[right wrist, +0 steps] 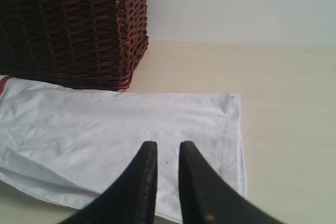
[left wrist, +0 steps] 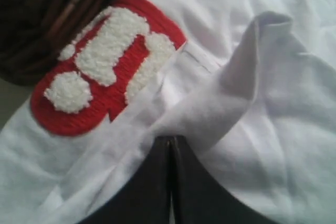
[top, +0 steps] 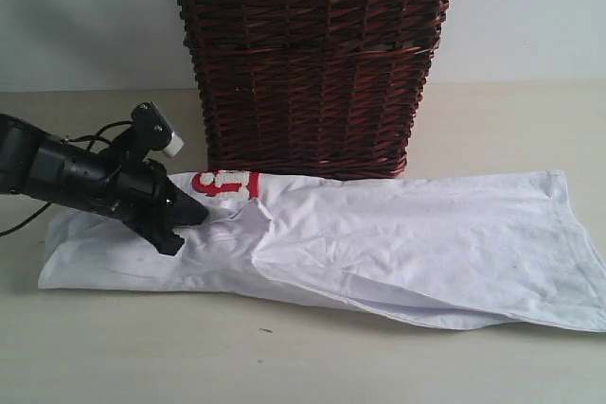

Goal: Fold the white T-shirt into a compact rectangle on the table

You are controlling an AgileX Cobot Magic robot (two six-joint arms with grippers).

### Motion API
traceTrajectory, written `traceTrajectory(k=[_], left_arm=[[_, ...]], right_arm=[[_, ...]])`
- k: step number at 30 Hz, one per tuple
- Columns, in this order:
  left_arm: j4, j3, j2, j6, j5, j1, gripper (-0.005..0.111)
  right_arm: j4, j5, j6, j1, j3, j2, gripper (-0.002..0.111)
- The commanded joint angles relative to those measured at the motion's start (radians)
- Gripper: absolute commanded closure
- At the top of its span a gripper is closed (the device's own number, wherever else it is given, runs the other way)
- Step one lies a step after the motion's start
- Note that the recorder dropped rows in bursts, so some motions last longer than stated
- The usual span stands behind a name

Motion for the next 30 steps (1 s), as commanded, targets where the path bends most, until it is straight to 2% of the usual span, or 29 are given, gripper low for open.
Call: traceTrajectory(k=[1, 3, 6, 10, 11, 12, 13, 15, 16, 18, 19, 21, 24, 30], left_arm=[[-0.13, -0.07, 0.045, 0.002, -0.098, -0.006, 0.107], [-0.208, -0.097, 0.045, 0.002, -0.154, -0.006, 0.107], [-0.251, -0.13, 0.044, -0.008, -0.168, -0.002, 0.107], [-0.156, -0.077, 0.001, -0.013, -0.145, 0.019, 0.107], [-0.089, -0.037, -0.037, -0.015, -0.008, 0.054, 0.107], [-0.054, -0.019, -0.054, -0.014, 0.071, 0.073, 0.107], [0.041, 0.022, -0.086, -0.027, 0.266, 0.12, 0.107], [0.153, 0.074, -0.085, -0.035, 0.384, 0.157, 0.107], [0.175, 0.087, -0.077, -0.023, 0.349, 0.157, 0.107], [0.138, 0.103, -0.01, 0.003, 0.138, 0.155, 0.107], [0.123, 0.097, 0.006, 0.003, 0.113, 0.155, 0.107], [0.127, 0.08, 0.046, 0.003, 0.103, 0.153, 0.107], [0.33, 0.112, 0.058, 0.003, 0.109, 0.149, 0.107], [0.483, 0.215, 0.021, 0.003, 0.194, 0.181, 0.107]], right_arm=[[-0.001, -0.011, -0.006, -0.003, 0.005, -0.006, 0.092], [-0.001, -0.011, -0.006, -0.003, 0.005, -0.006, 0.092], [-0.001, -0.011, -0.006, -0.003, 0.005, -0.006, 0.092], [-0.001, -0.011, -0.006, -0.003, 0.005, -0.006, 0.092], [-0.001, -0.011, -0.006, -0.003, 0.005, -0.006, 0.092], [-0.001, -0.011, -0.006, -0.003, 0.005, -0.006, 0.092], [-0.001, -0.011, -0.006, -0.003, 0.005, -0.006, 0.092], [-0.001, -0.011, -0.006, -0.003, 0.005, -0.006, 0.092], [-0.001, -0.011, -0.006, -0.003, 0.005, -0.006, 0.092], [-0.001, -0.011, -0.006, -0.003, 0.005, -0.006, 0.092], [-0.001, -0.011, -0.006, -0.003, 0.005, -0.006, 0.092], [-0.001, -0.011, -0.006, -0.003, 0.005, -0.006, 0.092], [-0.001, -0.011, -0.006, -0.003, 0.005, -0.006, 0.092], [-0.001, -0.011, -0.006, -0.003, 0.005, -0.006, 0.092]])
